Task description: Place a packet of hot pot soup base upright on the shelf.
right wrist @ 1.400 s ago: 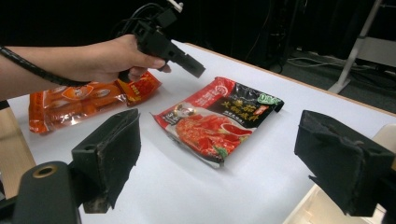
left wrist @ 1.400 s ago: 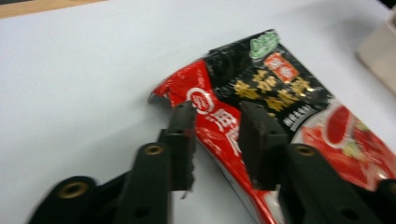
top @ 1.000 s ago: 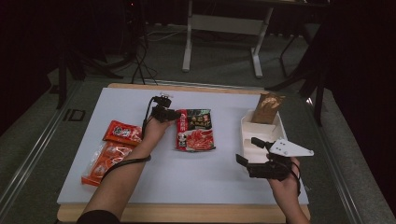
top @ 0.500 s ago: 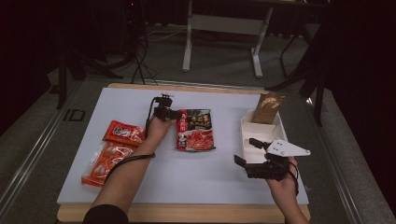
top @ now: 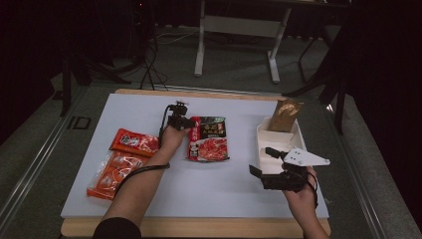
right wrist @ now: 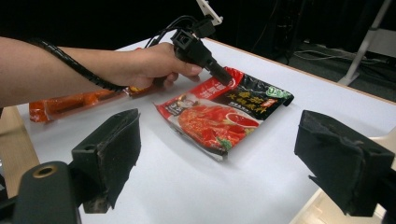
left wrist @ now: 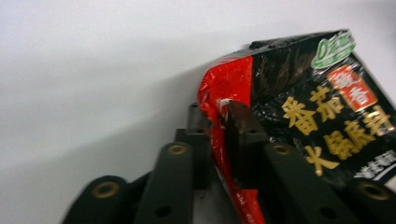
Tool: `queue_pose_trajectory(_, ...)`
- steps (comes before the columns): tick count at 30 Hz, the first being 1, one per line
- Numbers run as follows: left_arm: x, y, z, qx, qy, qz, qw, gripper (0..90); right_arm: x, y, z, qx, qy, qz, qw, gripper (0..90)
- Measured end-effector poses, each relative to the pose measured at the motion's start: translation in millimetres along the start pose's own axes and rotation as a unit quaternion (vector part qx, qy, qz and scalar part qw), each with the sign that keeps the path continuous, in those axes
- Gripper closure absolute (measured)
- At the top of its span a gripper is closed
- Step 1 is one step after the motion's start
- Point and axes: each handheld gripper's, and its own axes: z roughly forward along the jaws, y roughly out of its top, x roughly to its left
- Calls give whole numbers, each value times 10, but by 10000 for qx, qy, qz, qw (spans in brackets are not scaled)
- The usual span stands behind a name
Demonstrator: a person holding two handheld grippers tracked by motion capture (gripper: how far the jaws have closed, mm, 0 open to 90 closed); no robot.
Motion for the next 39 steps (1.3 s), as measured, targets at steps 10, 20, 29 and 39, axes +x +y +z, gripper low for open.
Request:
queue_pose_trajectory(10,-149,41,-228,-318,-106,209,9992,870,17,15,6,-6,37,1,10000,142)
queue_pose_trajectory(20,-308,38,-509,-728,-373,314,9961,873,7,40,-34,-57,-155,-84,9998,151)
queue_pose_trajectory(29,-500,-10,-773,-1096,-618,619,9901,872,27,87,-73,-82,-367,-415,9984,144)
queue_pose_trajectory(39,-678,-155,-991,-1402,-619,969,9834,871,21,110,-107,-129,-377,-485,9980,137)
